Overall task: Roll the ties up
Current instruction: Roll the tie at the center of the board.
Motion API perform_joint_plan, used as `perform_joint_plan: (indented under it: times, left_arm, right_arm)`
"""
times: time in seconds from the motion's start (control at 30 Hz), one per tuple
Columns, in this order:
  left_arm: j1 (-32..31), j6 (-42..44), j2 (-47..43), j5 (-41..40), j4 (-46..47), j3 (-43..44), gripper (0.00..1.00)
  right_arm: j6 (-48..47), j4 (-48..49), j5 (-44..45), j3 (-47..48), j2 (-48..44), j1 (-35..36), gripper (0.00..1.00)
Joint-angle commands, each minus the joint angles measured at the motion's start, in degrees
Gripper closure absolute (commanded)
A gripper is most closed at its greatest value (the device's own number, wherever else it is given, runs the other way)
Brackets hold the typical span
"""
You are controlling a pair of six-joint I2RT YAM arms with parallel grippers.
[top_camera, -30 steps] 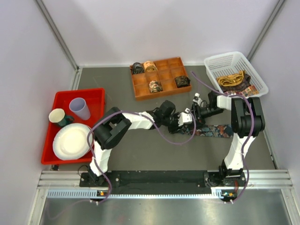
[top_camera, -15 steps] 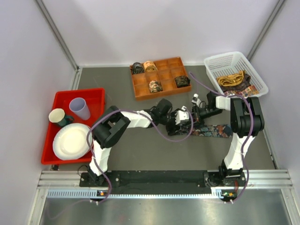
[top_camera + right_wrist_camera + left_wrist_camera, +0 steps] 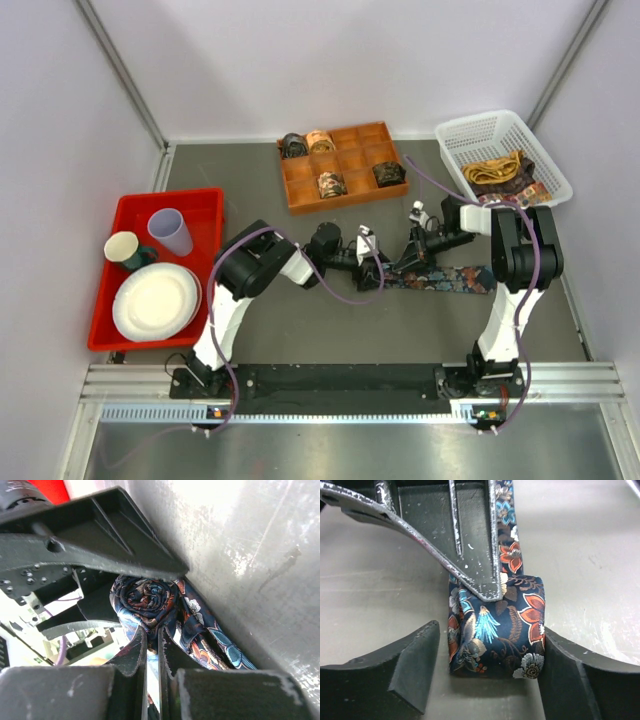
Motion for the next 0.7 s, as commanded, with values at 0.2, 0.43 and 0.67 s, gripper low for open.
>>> perform_joint_plan:
  times: [0.2,0.43,0.67]
  left_arm:
    - [-0.78,-5.68,4.82,1.39,3.81,-2.09,0.67]
    - [-2.63,18.70,-1.43,-13.98,-49.54,7.58,0.89]
    - [-4.38,23.54,-1.60,-26.02,-66.53,12.50,0.94]
  right_arm:
    - [-2.76,2.39,12.68,1.27,3.81,0.98,1.00]
    - [-4.88,-3.15,6.35,4.09,0.74,-0.42,0.60]
    - [-8.57,-10.80,2.22,4.36,-3.57,-3.50,0.51]
